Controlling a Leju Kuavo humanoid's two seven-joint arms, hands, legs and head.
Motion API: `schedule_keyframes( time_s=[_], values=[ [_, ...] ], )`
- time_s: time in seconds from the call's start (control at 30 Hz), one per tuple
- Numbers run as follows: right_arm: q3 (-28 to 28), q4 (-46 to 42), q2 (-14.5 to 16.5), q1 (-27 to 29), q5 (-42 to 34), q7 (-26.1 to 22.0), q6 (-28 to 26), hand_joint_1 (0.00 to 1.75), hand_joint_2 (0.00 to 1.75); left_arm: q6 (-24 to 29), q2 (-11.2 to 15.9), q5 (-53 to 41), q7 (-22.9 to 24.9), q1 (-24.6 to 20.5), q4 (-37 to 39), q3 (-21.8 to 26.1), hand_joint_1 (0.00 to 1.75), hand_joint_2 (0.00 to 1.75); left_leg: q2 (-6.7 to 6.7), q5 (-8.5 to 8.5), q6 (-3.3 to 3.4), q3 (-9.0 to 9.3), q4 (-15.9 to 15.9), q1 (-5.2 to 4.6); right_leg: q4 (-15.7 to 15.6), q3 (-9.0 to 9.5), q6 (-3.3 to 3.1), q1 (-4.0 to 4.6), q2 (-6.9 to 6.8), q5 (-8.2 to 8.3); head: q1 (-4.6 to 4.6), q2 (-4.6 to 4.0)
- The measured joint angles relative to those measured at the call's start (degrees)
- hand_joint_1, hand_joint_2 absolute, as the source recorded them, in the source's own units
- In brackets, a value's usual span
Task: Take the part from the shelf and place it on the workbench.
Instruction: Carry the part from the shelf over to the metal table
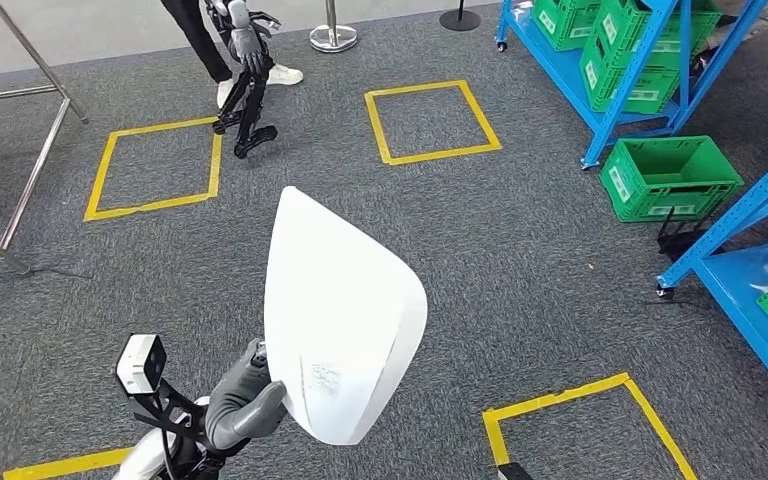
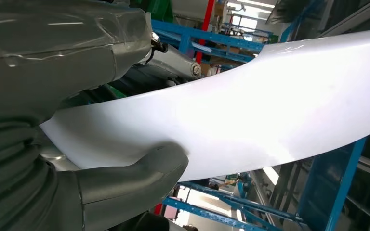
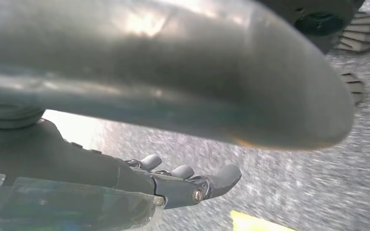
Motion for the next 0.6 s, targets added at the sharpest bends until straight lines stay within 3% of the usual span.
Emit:
schedule_keyframes(
  time_s=[0.03, 0.07, 0.1, 0.13, 0.17, 0.23, 0.3, 0.33, 0.4, 0.47, 0.53, 0.6],
  values=[
    [-0.07, -0.01, -0.03, 0.14, 0.04, 0.02, -0.05, 0.0, 0.0, -0.02, 0.01, 0.01, 0.03, 0.0, -0.04, 0.0, 1.75, 1.75, 1.7, -1.76, -0.17, -2.18, 4.05, 0.06, 0.01, 0.13, -0.28, 0.23, -0.7, -0.19, -0.1, 0.0],
    [-0.11, 0.0, -0.01, 0.26, 0.08, 0.03, -0.15, 0.0, 0.0, -0.05, 0.01, 0.01, 0.08, 0.05, -0.04, 0.0, 1.75, 1.75, 2.59, -3.1, -0.24, -4.37, 7.89, 0.14, 0.02, 0.21, -0.46, 0.51, -1.44, -0.32, -0.09, 0.0],
    [-0.18, 0.01, 0.06, 0.34, 0.08, 0.05, -0.29, 0.0, 0.0, -0.08, 0.03, 0.01, 0.14, 0.12, -0.03, -0.01, 1.75, 1.75, 2.97, -3.55, -0.19, -5.87, 10.27, 0.18, 0.02, 0.26, -0.63, 0.76, -2.18, -0.45, -0.09, 0.0],
    [-0.28, 0.01, 0.17, 0.35, 0.08, 0.05, -0.47, 0.0, 0.0, -0.12, 0.06, 0.02, 0.2, 0.18, -0.02, -0.01, 1.75, 1.75, 3.11, -2.93, 0.03, -6.26, 10.48, 0.13, 0.02, 0.33, -0.78, 1.01, -2.89, -0.57, -0.1, 0.0],
    [-0.39, 0.02, 0.34, 0.31, 0.08, 0.05, -0.66, 0.0, 0.0, -0.17, 0.09, 0.04, 0.24, 0.2, -0.01, 0.0, 1.75, 1.75, 3.29, -1.39, 0.45, -5.36, 8.35, -0.03, 0.01, 0.44, -0.87, 1.22, -3.52, -0.7, -0.1, 0.0],
    [-0.58, 0.01, 0.86, 0.23, 0.04, 0.05, -0.9, 0.0, 0.0, -0.37, 0.13, 0.13, 0.32, 0.06, -0.02, 0.01, 1.75, 1.75, 5.15, 2.21, 1.88, -1.24, 0.4, -0.92, -0.05, 0.8, -0.94, 1.54, -4.69, -1.0, -0.07, 0.0],
    [-0.75, 0.01, 1.38, 0.28, -0.08, 0.02, -1.0, 0.0, 0.0, -0.58, 0.1, 0.26, 0.43, -0.26, -0.03, 0.01, 1.75, 1.75, 7.06, 3.75, 3.06, 1.46, -4.71, -1.87, -0.16, 1.1, -0.68, 1.65, -5.79, -1.29, -0.01, 0.0],
    [-0.86, 0.01, 1.55, 0.32, -0.16, 0.0, -1.02, 0.0, 0.0, -0.65, 0.1, 0.32, 0.48, -0.4, -0.03, 0.01, 1.75, 1.75, 7.17, 3.76, 3.31, 1.72, -5.33, -2.13, -0.28, 1.25, -0.47, 1.61, -6.41, -1.41, 0.02, 0.0],
    [-1.16, 0.02, 1.75, 0.26, -0.32, -0.06, -1.03, 0.0, 0.0, -0.76, 0.09, 0.42, 0.55, -0.46, -0.05, -0.01, 1.75, 1.75, 5.93, 4.23, 3.7, 2.25, -6.49, -2.04, -0.59, 1.62, -0.13, 1.63, -7.18, -1.56, 0.02, 0.0],
    [-1.43, 0.01, 1.82, 0.21, -0.38, -0.17, -1.03, 0.0, 0.0, -0.89, -0.06, 0.47, 0.57, -0.61, -0.09, -0.02, 1.75, 1.75, 4.55, 5.09, 4.15, 3.44, -8.29, -1.5, 1.23, 1.03, -0.1, 1.64, -4.95, -2.6, 0.08, 0.0],
    [-1.52, 0.01, 1.69, 0.43, -0.37, -0.27, -1.03, 0.0, 0.0, -0.96, -0.35, 0.49, 0.61, -0.89, -0.07, -0.04, 1.75, 1.75, 3.05, 5.56, 4.32, 4.09, -9.1, -1.15, 7.42, -2.04, -0.24, 1.3, -1.7, -5.09, 0.22, 0.0],
    [-1.54, 0.04, 1.45, 0.78, -0.35, -0.26, -1.04, 0.0, 0.0, -0.95, -0.55, 0.45, 0.65, -0.94, 0.06, -0.05, 1.75, 1.75, 1.29, 5.56, 4.15, 4.06, -9.03, -1.02, 13.58, -5.67, 0.22, 0.78, -0.77, -6.84, 0.31, 0.0]
  ],
)
